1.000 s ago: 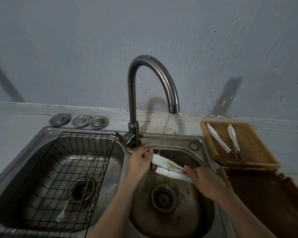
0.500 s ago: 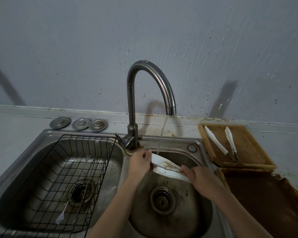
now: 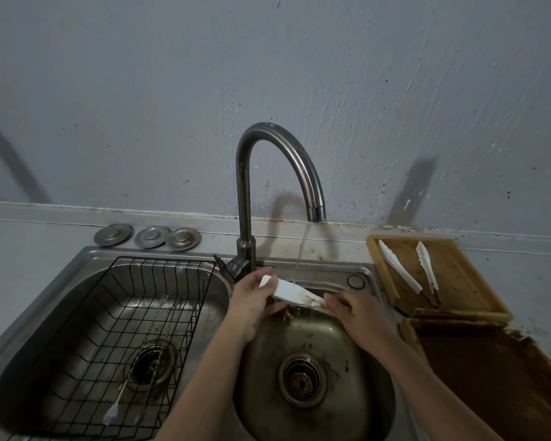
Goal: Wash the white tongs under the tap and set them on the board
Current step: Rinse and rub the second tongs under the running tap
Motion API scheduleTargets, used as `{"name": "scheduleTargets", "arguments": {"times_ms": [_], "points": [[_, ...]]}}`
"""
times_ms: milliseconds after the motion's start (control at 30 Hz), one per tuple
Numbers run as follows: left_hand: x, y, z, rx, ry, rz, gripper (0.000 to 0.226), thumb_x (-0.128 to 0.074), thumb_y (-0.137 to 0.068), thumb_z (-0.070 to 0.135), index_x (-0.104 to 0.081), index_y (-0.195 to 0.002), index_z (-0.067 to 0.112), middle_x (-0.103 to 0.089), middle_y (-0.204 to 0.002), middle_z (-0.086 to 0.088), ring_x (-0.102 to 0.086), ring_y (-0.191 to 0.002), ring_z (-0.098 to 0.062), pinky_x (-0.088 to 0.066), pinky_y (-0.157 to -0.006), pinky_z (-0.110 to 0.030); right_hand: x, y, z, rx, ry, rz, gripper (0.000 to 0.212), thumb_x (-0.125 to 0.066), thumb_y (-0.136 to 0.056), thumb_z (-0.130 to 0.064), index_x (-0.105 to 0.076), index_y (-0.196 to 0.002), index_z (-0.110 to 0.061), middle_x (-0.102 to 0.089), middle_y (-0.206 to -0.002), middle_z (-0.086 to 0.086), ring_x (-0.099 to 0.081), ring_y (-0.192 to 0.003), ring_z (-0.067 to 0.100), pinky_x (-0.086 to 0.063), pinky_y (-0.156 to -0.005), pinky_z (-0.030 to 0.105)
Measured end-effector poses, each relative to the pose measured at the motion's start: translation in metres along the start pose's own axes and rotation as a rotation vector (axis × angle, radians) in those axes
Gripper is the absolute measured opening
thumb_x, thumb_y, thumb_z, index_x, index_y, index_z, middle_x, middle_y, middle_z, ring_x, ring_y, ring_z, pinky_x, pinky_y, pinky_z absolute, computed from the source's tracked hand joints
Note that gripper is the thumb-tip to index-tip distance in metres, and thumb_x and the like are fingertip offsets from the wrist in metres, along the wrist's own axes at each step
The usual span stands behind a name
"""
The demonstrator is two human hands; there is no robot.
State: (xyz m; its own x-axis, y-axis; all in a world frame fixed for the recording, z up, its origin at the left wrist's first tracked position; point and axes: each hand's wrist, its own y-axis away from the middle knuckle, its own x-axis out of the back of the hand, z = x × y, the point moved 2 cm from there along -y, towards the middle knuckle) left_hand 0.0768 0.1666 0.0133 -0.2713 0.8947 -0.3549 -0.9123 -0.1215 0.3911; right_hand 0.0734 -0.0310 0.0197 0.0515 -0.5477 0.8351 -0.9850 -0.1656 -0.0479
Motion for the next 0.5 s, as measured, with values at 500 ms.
{"name": "scheduleTargets", "arguments": {"times_ms": [500], "points": [[0.007, 0.015, 0.026, -0.363, -0.047, 0.226, 0.015, -0.058, -0.087, -0.001, -0.068, -0.084, 0.009, -0.069, -0.086, -0.006, -0.065, -0.086, -0.027, -0.06, -0.071, -0.039, -0.049, -0.031, -0.04, -0.057, 0.07, 0.208, 0.053, -0.021, -0.088, -0.057, -0.061, -0.096, -0.023, -0.061, -0.09, -0.004, -0.055, -0.092, 0.017, -0.039, -0.094, 0.045]]}}
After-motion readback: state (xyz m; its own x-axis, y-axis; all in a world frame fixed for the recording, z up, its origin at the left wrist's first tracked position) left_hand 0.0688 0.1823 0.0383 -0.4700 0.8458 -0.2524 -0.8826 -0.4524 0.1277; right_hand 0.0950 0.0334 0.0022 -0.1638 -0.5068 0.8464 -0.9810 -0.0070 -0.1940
